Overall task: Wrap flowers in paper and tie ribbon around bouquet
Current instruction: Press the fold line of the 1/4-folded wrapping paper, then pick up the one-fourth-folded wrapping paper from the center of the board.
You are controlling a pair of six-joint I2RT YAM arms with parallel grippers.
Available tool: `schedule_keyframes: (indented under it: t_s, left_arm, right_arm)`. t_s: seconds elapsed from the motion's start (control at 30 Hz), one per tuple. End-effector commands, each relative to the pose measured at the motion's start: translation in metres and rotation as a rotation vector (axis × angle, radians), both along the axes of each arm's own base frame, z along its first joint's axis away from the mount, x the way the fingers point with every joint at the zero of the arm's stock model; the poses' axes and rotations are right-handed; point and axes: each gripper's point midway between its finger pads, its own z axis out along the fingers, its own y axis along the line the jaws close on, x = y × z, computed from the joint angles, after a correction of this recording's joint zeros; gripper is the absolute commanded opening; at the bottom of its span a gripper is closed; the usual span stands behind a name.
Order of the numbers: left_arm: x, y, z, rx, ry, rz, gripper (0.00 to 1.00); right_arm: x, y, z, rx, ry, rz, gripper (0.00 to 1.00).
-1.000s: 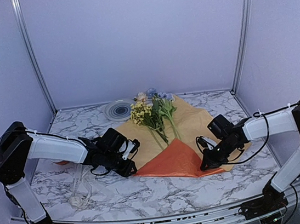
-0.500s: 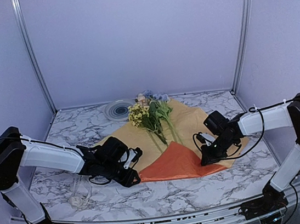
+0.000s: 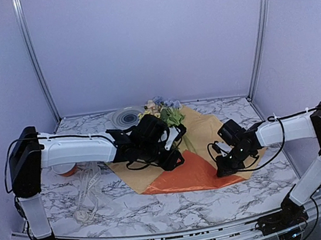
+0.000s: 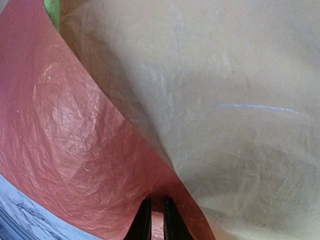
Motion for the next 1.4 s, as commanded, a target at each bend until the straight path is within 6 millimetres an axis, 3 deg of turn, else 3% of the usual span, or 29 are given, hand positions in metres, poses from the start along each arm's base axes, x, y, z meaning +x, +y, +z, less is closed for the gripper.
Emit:
schedule_keyframes:
  t_s: [0.0, 0.17, 0.27, 0.37, 0.47, 0.53, 0.6, 0.63, 0.67, 0.77, 0.9, 1.03, 1.1, 1.23, 1.37]
  left_arm:
    - [-0.023, -0.048, -0.046, 0.017, 0.068, -0.151, 0.42]
    - [-0.021, -0.077, -0.069, 0.063, 0.015, -0.203, 0.45]
    - [-0.014, -0.076, -0.093, 0.131, 0.016, -0.186, 0.45]
    - [-0.016, -0.072, -0.114, 0.179, 0.047, -0.185, 0.45]
    - [-0.020, -0.067, -0.122, 0.191, 0.073, -0.178, 0.44]
    - [-0.020, -0.065, -0.121, 0.196, 0.071, -0.168, 0.44]
    - [-0.018, -0.063, -0.122, 0.202, 0.066, -0.159, 0.44]
    - [-0.019, -0.063, -0.122, 0.202, 0.067, -0.160, 0.44]
    - [-0.019, -0.063, -0.122, 0.200, 0.070, -0.162, 0.44]
    - [-0.022, -0.064, -0.123, 0.191, 0.088, -0.169, 0.44]
    - [-0.022, -0.063, -0.122, 0.189, 0.089, -0.166, 0.44]
    - [-0.024, -0.064, -0.121, 0.187, 0.085, -0.183, 0.44]
    - [-0.024, -0.064, -0.121, 0.185, 0.083, -0.188, 0.44]
    - [-0.024, -0.064, -0.120, 0.183, 0.083, -0.189, 0.44]
    - [-0.025, -0.063, -0.119, 0.186, 0.079, -0.201, 0.44]
  right_arm:
    - [-0.005, -0.015, -0.006, -0.074, 0.006, -0.047, 0.11]
    - [-0.003, -0.014, -0.003, -0.090, -0.004, -0.051, 0.12]
    - [0.000, -0.016, 0.001, -0.125, -0.024, -0.053, 0.15]
    - [0.005, -0.023, 0.010, -0.187, -0.064, -0.063, 0.25]
    - [0.014, -0.040, 0.030, -0.289, -0.134, -0.088, 0.40]
    - [0.026, -0.055, 0.055, -0.360, -0.221, -0.141, 0.53]
    - [0.035, -0.068, 0.082, -0.393, -0.302, -0.219, 0.87]
    - [0.037, -0.074, 0.092, -0.395, -0.330, -0.256, 0.98]
    - [0.037, -0.078, 0.100, -0.372, -0.345, -0.294, 1.00]
    - [0.034, -0.083, 0.107, -0.209, -0.304, -0.385, 1.00]
    - [0.009, -0.084, 0.099, -0.110, -0.161, -0.466, 0.86]
    - [-0.023, -0.061, 0.079, 0.060, 0.017, -0.522, 0.72]
    - [-0.027, -0.048, 0.076, 0.162, 0.045, -0.549, 0.66]
    - [-0.029, -0.041, 0.064, 0.263, 0.070, -0.630, 0.67]
    - [-0.039, -0.040, 0.041, 0.253, 0.153, -0.662, 0.69]
